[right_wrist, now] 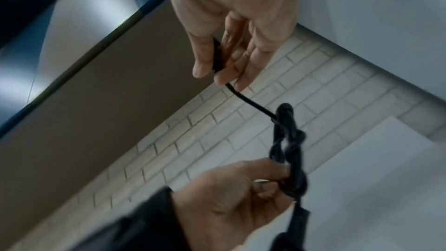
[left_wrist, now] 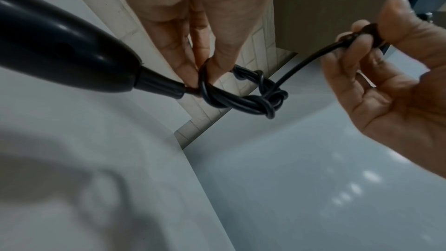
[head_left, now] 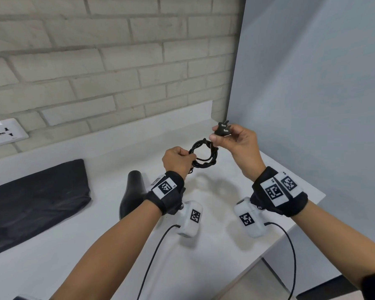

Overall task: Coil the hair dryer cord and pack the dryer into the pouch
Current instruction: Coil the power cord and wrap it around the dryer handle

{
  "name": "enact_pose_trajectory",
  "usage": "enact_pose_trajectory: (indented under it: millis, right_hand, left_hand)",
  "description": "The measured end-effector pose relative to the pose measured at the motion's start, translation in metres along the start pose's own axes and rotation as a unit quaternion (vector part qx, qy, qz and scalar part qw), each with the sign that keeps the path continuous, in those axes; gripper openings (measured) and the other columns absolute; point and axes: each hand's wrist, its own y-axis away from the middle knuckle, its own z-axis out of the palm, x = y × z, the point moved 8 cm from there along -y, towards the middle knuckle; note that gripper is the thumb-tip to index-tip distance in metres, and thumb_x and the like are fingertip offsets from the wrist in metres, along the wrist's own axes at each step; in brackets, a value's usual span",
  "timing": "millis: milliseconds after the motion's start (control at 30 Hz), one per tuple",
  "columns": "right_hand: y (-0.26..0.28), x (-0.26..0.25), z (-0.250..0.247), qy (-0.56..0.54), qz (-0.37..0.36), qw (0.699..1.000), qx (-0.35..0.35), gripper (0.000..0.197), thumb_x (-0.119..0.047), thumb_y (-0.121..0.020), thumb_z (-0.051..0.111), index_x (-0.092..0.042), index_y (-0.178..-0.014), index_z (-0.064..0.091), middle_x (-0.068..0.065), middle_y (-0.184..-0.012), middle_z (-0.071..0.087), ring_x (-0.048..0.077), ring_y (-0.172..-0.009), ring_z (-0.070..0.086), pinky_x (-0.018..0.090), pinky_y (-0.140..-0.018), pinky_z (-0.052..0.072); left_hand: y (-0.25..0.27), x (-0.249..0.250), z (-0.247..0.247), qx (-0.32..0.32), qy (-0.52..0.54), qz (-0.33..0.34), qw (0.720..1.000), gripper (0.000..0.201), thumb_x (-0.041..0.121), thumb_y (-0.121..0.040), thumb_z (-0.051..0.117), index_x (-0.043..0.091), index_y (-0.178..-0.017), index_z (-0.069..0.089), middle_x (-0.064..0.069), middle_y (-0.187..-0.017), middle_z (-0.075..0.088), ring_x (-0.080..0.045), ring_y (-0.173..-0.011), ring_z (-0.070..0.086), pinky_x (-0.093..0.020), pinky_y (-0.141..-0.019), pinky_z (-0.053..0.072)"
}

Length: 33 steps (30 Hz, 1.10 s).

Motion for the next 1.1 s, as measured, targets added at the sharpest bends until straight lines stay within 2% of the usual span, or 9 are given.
enact_pose_trajectory:
  millis: [133,333,500,567,633,733,833,933,1100]
  right_hand:
    - [0.005,-0.003,0.006,-0.069,0.029,0.996,-0.045,0.02,0.007,-0.078,0.064,-0.012,-0.081,0.065,-0.011,-0.062,0.067,0.004,-0.058,0.064,0.019,-0.068,0.056]
    - [0.028,0.014,0.007,0.09,0.09,0.951,-0.283,0.023,0.004,-0.07,0.073,-0.01,-0.086,0.065,-0.01,-0.074,0.071,0.002,-0.074,0.063,0.012,-0.074,0.048]
    - [0.059,0.048,0.015,0.38,-0.006,0.822,-0.424,0.044,0.011,-0.073,0.059,-0.014,-0.109,0.065,0.01,-0.127,0.055,-0.011,-0.097,0.051,0.001,-0.078,0.035]
    - [0.073,0.064,0.016,0.42,0.011,0.778,-0.468,0.067,0.01,-0.071,0.052,-0.022,-0.13,0.052,0.002,-0.149,0.035,-0.005,-0.124,0.035,0.0,-0.093,0.029]
    - [0.084,0.069,0.013,0.37,0.088,0.762,-0.524,0.078,-0.003,-0.07,0.058,-0.036,-0.138,0.036,-0.013,-0.154,0.022,-0.005,-0.138,0.016,0.014,-0.112,0.017]
    - [0.071,0.044,0.008,0.196,0.174,0.829,-0.495,0.065,-0.03,-0.069,0.068,-0.038,-0.13,0.044,-0.012,-0.143,0.045,-0.002,-0.135,0.033,0.016,-0.111,0.023]
    - [0.018,0.031,-0.013,0.117,0.175,0.945,-0.25,0.035,-0.04,-0.074,0.065,-0.021,-0.102,0.056,0.004,-0.107,0.069,0.014,-0.1,0.064,0.029,-0.1,0.039]
    - [-0.014,0.047,-0.015,0.173,0.18,0.958,-0.139,0.026,-0.039,-0.09,0.053,-0.019,-0.105,0.048,0.01,-0.103,0.065,0.018,-0.086,0.062,0.033,-0.09,0.045]
    - [-0.031,0.058,0.039,0.231,0.127,0.945,-0.194,0.04,-0.041,-0.082,0.064,-0.016,-0.11,0.053,0.004,-0.079,0.067,0.015,-0.069,0.065,0.03,-0.075,0.053]
  left_hand:
    - [-0.003,-0.001,-0.002,0.009,0.014,-0.015,1.0,0.022,0.001,-0.071,0.07,0.009,-0.06,0.053,-0.016,-0.066,0.062,-0.028,-0.052,0.061,-0.032,-0.053,0.054]
    - [-0.008,-0.008,-0.006,-0.017,0.092,-0.062,0.994,0.022,0.0,-0.07,0.072,0.007,-0.06,0.054,-0.012,-0.061,0.062,-0.013,-0.043,0.062,-0.019,-0.046,0.053]
    - [-0.008,-0.006,-0.008,-0.044,0.121,-0.071,0.989,0.022,-0.003,-0.073,0.071,0.006,-0.064,0.053,-0.014,-0.069,0.062,-0.018,-0.056,0.062,-0.015,-0.048,0.054]
    - [-0.006,-0.006,-0.007,-0.061,0.134,-0.076,0.986,0.023,-0.004,-0.074,0.07,0.007,-0.065,0.052,-0.013,-0.07,0.061,-0.019,-0.06,0.061,-0.015,-0.049,0.054]
    - [-0.004,-0.004,-0.008,-0.072,0.138,-0.075,0.985,0.024,-0.004,-0.074,0.07,0.007,-0.066,0.051,-0.012,-0.069,0.061,-0.016,-0.059,0.062,-0.015,-0.05,0.054]
    - [-0.004,-0.003,-0.011,-0.072,0.135,-0.064,0.986,0.026,-0.002,-0.074,0.072,0.009,-0.065,0.05,-0.01,-0.069,0.062,-0.013,-0.054,0.062,-0.016,-0.051,0.055]
    - [-0.001,-0.001,-0.011,-0.079,0.131,-0.047,0.987,0.028,-0.002,-0.074,0.072,0.01,-0.064,0.049,-0.009,-0.069,0.061,-0.015,-0.057,0.061,-0.016,-0.052,0.055]
    - [0.003,0.003,-0.011,-0.086,0.118,-0.031,0.989,0.027,-0.002,-0.074,0.072,0.01,-0.064,0.049,-0.008,-0.067,0.061,-0.016,-0.056,0.059,-0.017,-0.053,0.054]
    - [0.006,0.004,-0.011,-0.076,0.098,0.003,0.992,0.026,0.001,-0.073,0.072,0.012,-0.064,0.051,-0.009,-0.064,0.06,-0.026,-0.061,0.058,-0.028,-0.055,0.048]
